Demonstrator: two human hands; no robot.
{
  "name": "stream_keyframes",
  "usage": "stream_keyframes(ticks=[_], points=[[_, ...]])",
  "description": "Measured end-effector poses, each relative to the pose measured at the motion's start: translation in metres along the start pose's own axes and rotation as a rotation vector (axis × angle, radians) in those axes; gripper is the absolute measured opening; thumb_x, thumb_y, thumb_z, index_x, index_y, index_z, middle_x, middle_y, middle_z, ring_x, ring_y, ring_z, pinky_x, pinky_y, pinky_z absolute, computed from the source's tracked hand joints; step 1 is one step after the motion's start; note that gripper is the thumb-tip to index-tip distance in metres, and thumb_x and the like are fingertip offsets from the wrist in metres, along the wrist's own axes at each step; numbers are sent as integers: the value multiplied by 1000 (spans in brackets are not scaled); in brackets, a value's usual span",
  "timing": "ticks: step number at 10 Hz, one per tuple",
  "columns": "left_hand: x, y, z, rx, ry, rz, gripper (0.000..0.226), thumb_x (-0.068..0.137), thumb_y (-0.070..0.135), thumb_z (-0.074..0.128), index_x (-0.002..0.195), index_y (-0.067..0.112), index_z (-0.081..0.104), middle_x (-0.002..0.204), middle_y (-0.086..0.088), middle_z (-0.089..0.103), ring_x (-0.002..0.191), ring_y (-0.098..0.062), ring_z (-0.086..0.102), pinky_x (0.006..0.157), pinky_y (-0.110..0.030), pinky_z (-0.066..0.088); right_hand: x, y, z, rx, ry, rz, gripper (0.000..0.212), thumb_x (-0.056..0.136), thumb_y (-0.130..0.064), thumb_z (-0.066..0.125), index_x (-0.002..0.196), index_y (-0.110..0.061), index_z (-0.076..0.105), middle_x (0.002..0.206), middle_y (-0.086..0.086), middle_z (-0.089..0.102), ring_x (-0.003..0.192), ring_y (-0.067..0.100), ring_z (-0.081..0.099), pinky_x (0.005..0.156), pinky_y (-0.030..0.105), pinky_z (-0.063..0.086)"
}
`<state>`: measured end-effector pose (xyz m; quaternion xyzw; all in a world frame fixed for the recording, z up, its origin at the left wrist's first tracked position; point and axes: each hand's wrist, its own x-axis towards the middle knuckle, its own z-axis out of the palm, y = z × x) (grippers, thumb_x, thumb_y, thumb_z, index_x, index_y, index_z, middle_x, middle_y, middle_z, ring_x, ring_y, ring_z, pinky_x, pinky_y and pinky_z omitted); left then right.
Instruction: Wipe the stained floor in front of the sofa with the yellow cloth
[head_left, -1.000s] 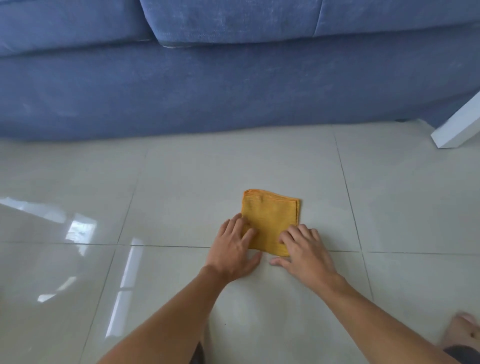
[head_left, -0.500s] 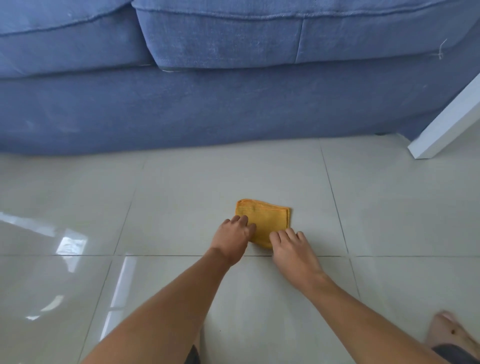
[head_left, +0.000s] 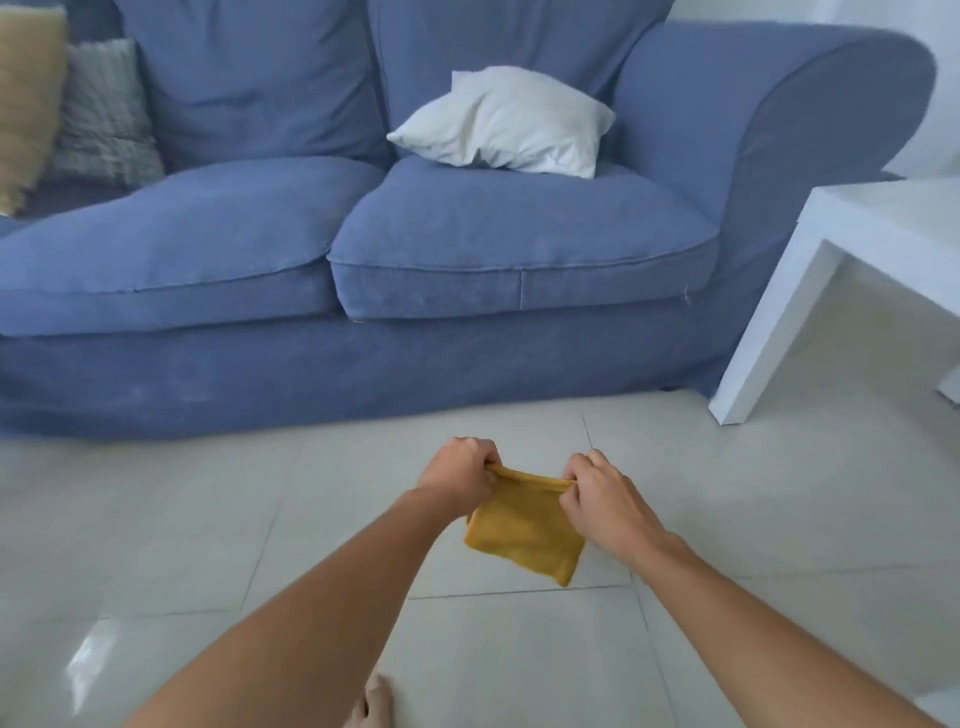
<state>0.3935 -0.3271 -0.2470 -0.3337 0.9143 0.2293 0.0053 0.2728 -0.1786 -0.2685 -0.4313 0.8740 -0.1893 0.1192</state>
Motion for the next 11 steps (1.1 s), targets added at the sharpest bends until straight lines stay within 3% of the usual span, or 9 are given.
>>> stream_keyframes(ticks=[1,3,4,6,7,8,9,10,11], points=[[-5,38,-31,-22,21,65,22,91,6,51,102,14,69,97,-1,64,87,-19,57,72,-29,48,-13,4,-49,37,51,20,9,96,-19,44,92,-20,52,99,-1,51,85,19,57,74,34,52],[-4,133,-88,-85,132,222,15,93,11,58,102,16,70,98,-2,67,96,-23,61,78,-33,50,-42,22,-161,46,215,41,13,96,-18,40,89,-22,50,99,0,50,90,24,55,82,42,51],[-3,198,-108,-172,172,339,15,93,10,59,99,17,71,89,0,65,92,-21,59,74,-27,40,-62,46,-225,38,326,43,14,97,-16,42,99,-18,56,105,1,51,94,22,54,84,38,48],[-7,329,-115,-372,45,578,26,95,12,58,79,31,65,85,-4,67,84,-18,59,78,-32,49,-127,111,-337,114,543,176,19,88,-11,56,96,-14,72,92,4,58,83,19,54,66,21,39],[-11,392,-102,-505,-91,655,23,98,12,53,83,25,67,89,-5,66,86,-18,59,86,-36,51,-164,146,-377,217,611,277,18,88,-14,58,90,-17,76,81,-6,65,74,10,58,54,5,38],[-9,452,-84,-608,-189,693,23,99,9,51,87,19,68,89,-2,64,85,-16,58,84,-33,50,-189,184,-407,273,696,377,19,88,-18,59,87,-18,78,79,-16,67,74,-3,58,62,8,41],[1,504,-61,-595,-256,679,19,97,8,51,95,16,68,90,-4,63,88,-20,59,84,-34,52,-198,225,-429,351,724,505,17,85,-16,62,86,-17,79,91,-8,74,86,9,67,75,22,55],[19,540,-38,-612,-176,591,20,97,14,53,112,16,65,104,-5,64,98,-25,60,81,-32,50,-191,261,-438,412,830,611,14,85,-11,65,84,-17,77,94,-3,74,86,17,71,81,29,59],[29,561,-14,-484,-34,501,45,97,21,53,140,17,44,137,-11,52,120,-29,54,99,-37,46,-187,285,-438,473,1044,704,17,88,-16,66,101,-18,76,111,1,73,94,18,68,81,23,51]])
